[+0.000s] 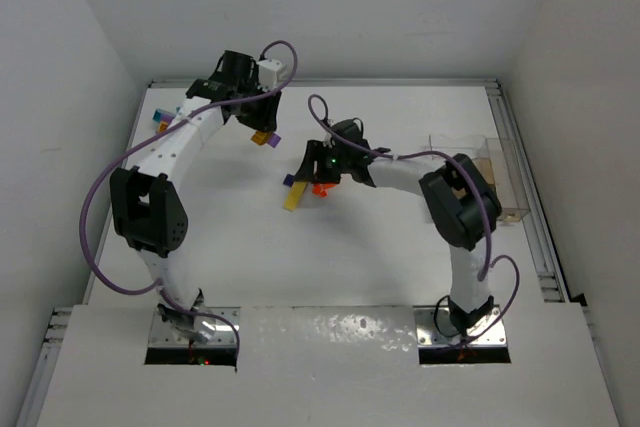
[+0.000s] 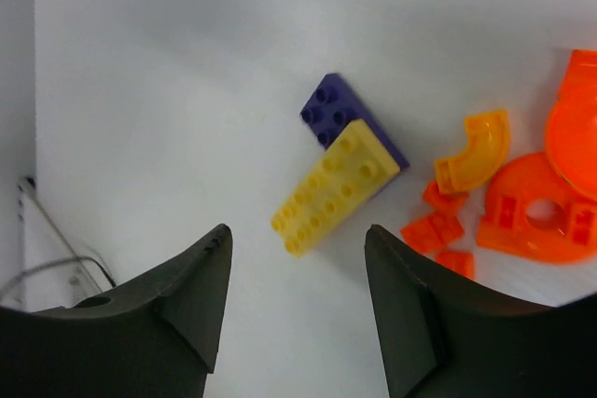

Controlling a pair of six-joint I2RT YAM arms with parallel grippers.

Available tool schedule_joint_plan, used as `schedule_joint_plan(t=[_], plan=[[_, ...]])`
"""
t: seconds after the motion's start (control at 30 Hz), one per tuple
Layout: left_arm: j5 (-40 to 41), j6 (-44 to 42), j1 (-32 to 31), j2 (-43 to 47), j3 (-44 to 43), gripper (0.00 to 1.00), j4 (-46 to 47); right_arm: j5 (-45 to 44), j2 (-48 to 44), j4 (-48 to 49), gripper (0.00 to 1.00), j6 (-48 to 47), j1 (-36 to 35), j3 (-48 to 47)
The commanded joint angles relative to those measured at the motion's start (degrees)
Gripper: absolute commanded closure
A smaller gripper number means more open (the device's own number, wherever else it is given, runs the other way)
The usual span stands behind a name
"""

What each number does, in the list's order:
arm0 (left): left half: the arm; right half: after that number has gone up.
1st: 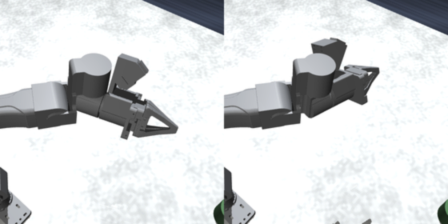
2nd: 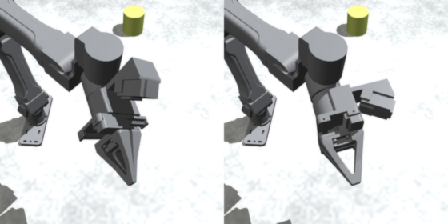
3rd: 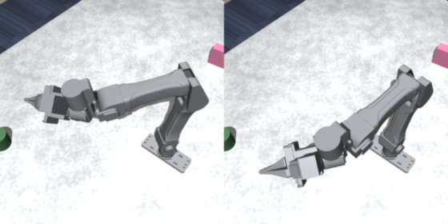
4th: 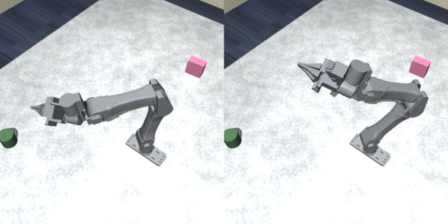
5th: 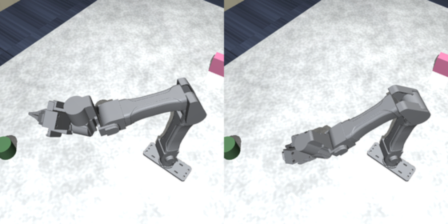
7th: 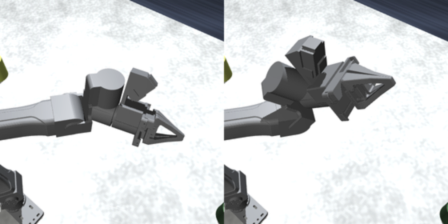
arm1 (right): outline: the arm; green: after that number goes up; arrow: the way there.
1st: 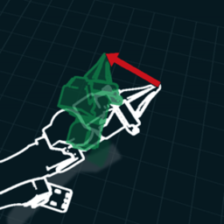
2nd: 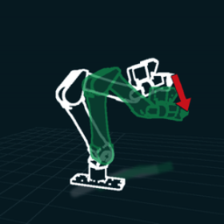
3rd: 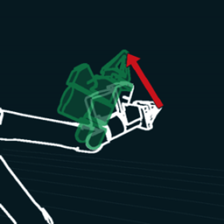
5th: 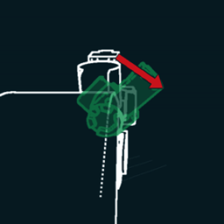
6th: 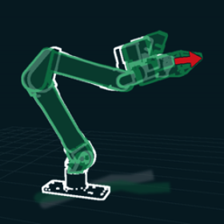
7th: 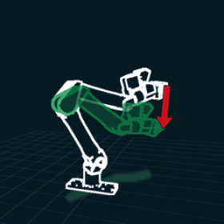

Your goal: Sort the legos into containers by color

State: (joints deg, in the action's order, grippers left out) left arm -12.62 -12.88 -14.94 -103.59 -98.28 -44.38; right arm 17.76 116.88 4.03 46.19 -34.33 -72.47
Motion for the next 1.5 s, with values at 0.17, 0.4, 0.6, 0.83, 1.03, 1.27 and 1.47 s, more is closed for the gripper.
schedule_joint_plan(t=[0.17, 0.4, 0.6, 0.83, 1.03, 1.27, 1.47], plan=[[-7.2, 2.5, -0.1, 1.9, -3.7, 1.0, 0.4, -1.7, -20.0, 29.0, 0.37, -37.9, -3.4, 18.4], [-12.8, 4.0, -0.6, 2.7, -3.7, 1.0, -0.3, -9.0, -17.8, 32.5, 0.35, -48.5, -9.0, 14.5], [-14.9, 3.9, -1.3, 4.1, -1.7, 1.0, -0.3, -11.3, -13.9, 31.6, 0.34, -48.2, -9.5, 8.1], [-17.5, 4.7, -3.4, 5.0, 0.2, 1.0, 1.0, -12.0, -11.8, 29.7, 0.41, -49.4, -9.4, 5.4], [-15.9, 4.3, -3.4, 4.6, -1.0, 1.0, 0.8, -12.6, -13.1, 28.9, 0.41, -51.6, -9.4, 7.6], [-10.6, 1.8, -3.4, 4.9, -1.3, 1.0, -0.4, -12.9, -19.8, 30.7, 0.35, -47.8, -7.4, 13.8], [-9.8, 1.2, -3.5, 4.7, -2.0, 1.0, -0.6, -2.7, -23.3, 26.2, 0.33, -46.0, -3.9, 15.7]])
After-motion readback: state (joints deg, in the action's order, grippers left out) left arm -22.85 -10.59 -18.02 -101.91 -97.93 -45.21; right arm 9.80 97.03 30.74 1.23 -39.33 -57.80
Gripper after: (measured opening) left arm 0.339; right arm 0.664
